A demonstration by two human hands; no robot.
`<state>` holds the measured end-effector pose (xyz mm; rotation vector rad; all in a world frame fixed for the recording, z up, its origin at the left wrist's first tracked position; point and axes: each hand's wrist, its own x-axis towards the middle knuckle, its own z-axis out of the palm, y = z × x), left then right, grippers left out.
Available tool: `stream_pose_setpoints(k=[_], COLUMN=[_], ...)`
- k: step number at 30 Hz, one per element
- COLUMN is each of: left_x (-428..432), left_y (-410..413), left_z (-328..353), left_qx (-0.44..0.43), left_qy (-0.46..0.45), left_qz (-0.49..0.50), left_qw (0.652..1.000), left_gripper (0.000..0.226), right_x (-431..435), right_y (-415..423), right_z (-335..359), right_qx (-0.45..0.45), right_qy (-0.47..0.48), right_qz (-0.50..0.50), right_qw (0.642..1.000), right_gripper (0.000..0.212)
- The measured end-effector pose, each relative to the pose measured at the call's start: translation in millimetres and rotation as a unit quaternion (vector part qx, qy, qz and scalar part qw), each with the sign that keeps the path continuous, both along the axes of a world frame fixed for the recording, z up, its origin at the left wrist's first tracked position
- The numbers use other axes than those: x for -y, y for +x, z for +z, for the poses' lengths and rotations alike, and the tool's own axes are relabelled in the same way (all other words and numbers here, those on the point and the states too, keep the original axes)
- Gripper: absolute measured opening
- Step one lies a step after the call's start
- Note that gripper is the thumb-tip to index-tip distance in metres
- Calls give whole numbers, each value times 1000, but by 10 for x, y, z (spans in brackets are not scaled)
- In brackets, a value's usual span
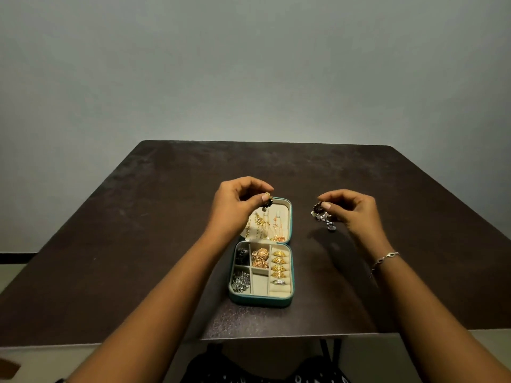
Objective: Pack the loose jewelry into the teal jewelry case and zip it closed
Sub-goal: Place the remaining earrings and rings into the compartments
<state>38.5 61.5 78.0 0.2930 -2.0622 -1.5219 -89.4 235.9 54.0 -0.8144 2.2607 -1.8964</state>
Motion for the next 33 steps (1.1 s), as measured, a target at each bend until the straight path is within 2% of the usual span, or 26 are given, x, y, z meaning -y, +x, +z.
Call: stream_pose_setpoints(k=[4,13,19,33], left_x=[0,29,113,100], left_y=[146,393,518,527], left_z=[-5,-47,-88,-164], left_qx=[-9,0,20,65], left_qy=[25,36,20,32], left_qz=[8,5,0,-5], left_qw=[1000,999,1000,997], left_gripper=[17,14,14,13], right_x=[25,110,216,369], right_y=[302,735,854,934], right_z=[130,137,-6,-50], right_qx=[-29,-13,-88,-171], right_qy=[15,85,210,356], right_qz=[48,191,229,272], right_qw=[998,978,946,877], right_gripper=[17,20,22,10])
